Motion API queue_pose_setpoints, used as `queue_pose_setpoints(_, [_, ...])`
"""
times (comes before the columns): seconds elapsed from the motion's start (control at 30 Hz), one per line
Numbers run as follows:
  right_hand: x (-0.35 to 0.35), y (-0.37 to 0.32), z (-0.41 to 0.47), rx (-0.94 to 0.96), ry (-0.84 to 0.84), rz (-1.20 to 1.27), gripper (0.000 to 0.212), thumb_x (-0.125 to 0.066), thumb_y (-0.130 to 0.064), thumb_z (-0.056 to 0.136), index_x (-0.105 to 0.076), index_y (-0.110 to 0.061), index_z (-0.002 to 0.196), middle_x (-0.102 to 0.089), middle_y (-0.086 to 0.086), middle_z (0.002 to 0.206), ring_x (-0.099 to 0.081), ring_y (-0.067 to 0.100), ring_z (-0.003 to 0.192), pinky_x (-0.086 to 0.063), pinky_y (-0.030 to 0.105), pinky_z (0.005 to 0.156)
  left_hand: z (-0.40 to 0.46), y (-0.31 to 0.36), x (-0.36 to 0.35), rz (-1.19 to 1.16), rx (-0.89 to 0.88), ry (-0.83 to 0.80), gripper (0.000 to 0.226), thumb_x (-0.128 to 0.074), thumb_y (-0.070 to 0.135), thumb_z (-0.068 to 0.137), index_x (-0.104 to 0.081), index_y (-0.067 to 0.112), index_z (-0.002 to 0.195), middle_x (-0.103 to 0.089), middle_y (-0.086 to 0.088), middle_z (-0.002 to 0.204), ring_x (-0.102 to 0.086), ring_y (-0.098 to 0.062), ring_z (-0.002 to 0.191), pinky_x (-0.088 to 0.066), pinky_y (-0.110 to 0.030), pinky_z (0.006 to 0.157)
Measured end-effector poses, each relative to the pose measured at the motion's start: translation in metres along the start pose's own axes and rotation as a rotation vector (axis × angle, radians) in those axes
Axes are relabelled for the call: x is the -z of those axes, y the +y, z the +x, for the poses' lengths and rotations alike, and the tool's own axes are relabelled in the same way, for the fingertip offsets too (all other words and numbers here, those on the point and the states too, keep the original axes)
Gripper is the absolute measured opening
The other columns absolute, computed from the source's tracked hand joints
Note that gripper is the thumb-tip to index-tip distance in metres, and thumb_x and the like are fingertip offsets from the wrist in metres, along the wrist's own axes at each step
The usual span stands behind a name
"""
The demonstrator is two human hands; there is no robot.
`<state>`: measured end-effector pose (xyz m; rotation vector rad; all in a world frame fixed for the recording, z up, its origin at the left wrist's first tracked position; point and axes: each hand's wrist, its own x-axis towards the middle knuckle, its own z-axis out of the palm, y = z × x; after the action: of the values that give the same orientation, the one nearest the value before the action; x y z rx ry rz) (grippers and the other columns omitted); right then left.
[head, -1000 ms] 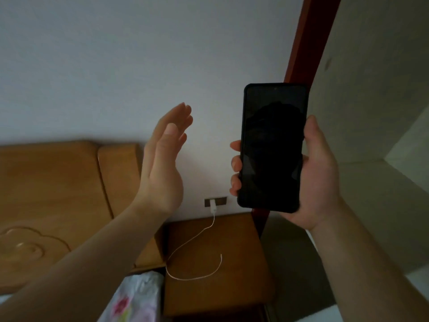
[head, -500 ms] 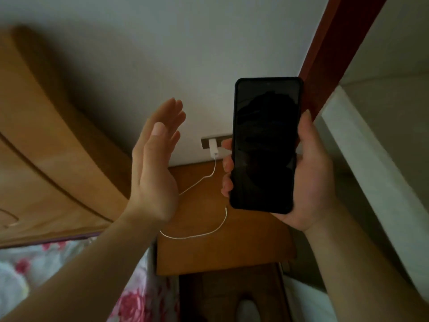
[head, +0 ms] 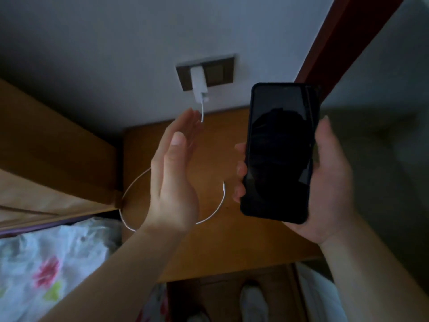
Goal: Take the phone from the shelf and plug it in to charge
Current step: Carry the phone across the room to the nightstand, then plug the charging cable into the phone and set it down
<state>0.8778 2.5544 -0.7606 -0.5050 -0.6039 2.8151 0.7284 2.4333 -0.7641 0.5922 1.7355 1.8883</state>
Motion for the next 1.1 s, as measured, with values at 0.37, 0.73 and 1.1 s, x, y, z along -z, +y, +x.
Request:
queue_pose_setpoints(0.37, [0.044, 0.033, 0.021, -0.011, 0.147, -0.006, 0.099, -0.055, -0.077, 0.089, -0.043, -0.004, 0.155, -0.06, 0.023, 0.123, -0.064, 0.04, 0.101, -0.054, 0.054, 0.084, -0.006, -0.065, 0.014, 0.087, 0.035, -0.026, 0.051, -0.035, 0.052, 0.099, -0.059, 0.031, 0.139, -0.065, 0.008, 0.143, -0.056, -0.012, 0.138, -0.041, -0.041, 0.115])
queue_pose_setpoints(0.73, [0.05, 0.037, 0.025, -0.069, 0.068, 0.069, 0.103, -0.056, -0.079, 0.088, -0.053, 0.006, 0.144, -0.066, 0.027, 0.111, -0.066, 0.041, 0.095, -0.053, 0.055, 0.09, 0.008, -0.11, 0.01, 0.808, 0.403, -0.244, 0.054, -0.058, 0.057, 0.083, -0.063, 0.027, 0.128, -0.071, 0.01, 0.117, -0.068, -0.008, 0.107, -0.057, -0.025, 0.084])
queue_pose_setpoints(1.1, [0.06, 0.04, 0.022, -0.061, 0.096, 0.079, 0.102, -0.055, -0.08, 0.089, -0.052, 0.004, 0.146, -0.067, 0.027, 0.115, -0.064, 0.04, 0.099, -0.053, 0.057, 0.092, 0.0, -0.103, 0.002, 1.094, 0.436, -0.261, 0.02, -0.06, 0.044, 0.084, -0.064, 0.027, 0.091, -0.065, 0.007, 0.094, -0.065, -0.02, 0.083, -0.06, -0.044, 0.072])
